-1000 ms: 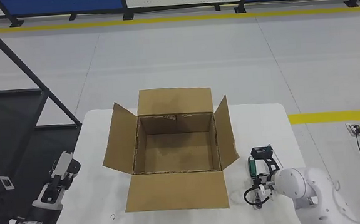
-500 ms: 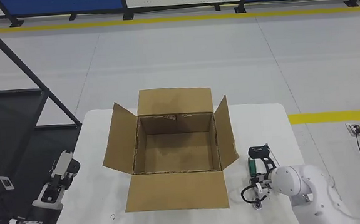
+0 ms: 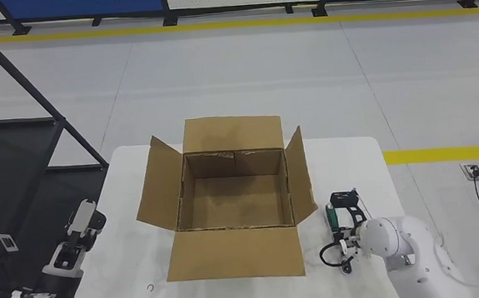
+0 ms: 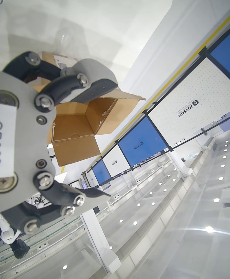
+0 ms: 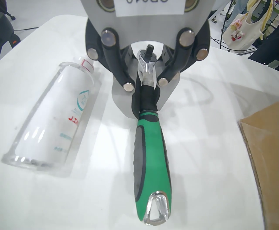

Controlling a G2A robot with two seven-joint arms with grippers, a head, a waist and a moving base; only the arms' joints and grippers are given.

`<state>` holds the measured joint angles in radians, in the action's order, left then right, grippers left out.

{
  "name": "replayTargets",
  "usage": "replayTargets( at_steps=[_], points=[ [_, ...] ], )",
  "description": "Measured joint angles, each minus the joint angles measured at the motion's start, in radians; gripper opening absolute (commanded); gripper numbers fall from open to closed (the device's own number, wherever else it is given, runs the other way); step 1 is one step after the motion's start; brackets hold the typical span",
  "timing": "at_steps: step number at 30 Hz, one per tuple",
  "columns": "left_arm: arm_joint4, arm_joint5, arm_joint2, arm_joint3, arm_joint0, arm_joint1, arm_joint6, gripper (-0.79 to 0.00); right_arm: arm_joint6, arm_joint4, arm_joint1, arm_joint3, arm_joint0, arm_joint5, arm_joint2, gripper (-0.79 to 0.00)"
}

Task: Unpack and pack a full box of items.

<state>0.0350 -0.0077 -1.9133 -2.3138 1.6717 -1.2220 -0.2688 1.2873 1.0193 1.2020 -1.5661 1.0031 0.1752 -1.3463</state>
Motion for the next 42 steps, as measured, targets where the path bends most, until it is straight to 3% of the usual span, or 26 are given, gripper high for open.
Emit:
replayTargets(
  at_steps=[14,18,22,27,34,42],
  points=[
    [-0.031,-0.012,-0.019,0.011,-0.001,-0.001,0.006,0.000,-0.071,0.015,-0.029,-0.623,0.113,0.046,-0.233,-0.785],
    [-0.054,-0.017,-0.037,0.021,0.005,-0.002,0.017,0.000,-0.071,0.002,-0.032,-0.759,0.058,-0.001,-0.215,-0.785],
    [-0.078,-0.026,-0.057,0.033,0.012,-0.004,0.034,0.000,-0.055,0.009,-0.032,-0.784,-0.082,-0.076,-0.100,-0.785],
    [-0.120,-0.037,-0.096,0.044,0.026,-0.007,0.058,0.000,-0.009,0.008,-0.012,-0.687,-0.317,-0.124,0.128,-0.785],
    [-0.188,-0.063,-0.164,0.061,0.057,-0.013,0.082,0.000,-0.022,-0.080,0.073,-0.314,-0.690,-0.132,0.501,-0.785],
    [-0.237,-0.083,-0.232,0.073,0.084,-0.018,0.085,0.000,-0.110,-0.226,0.195,0.114,-0.895,-0.168,0.773,-0.785]
  ],
)
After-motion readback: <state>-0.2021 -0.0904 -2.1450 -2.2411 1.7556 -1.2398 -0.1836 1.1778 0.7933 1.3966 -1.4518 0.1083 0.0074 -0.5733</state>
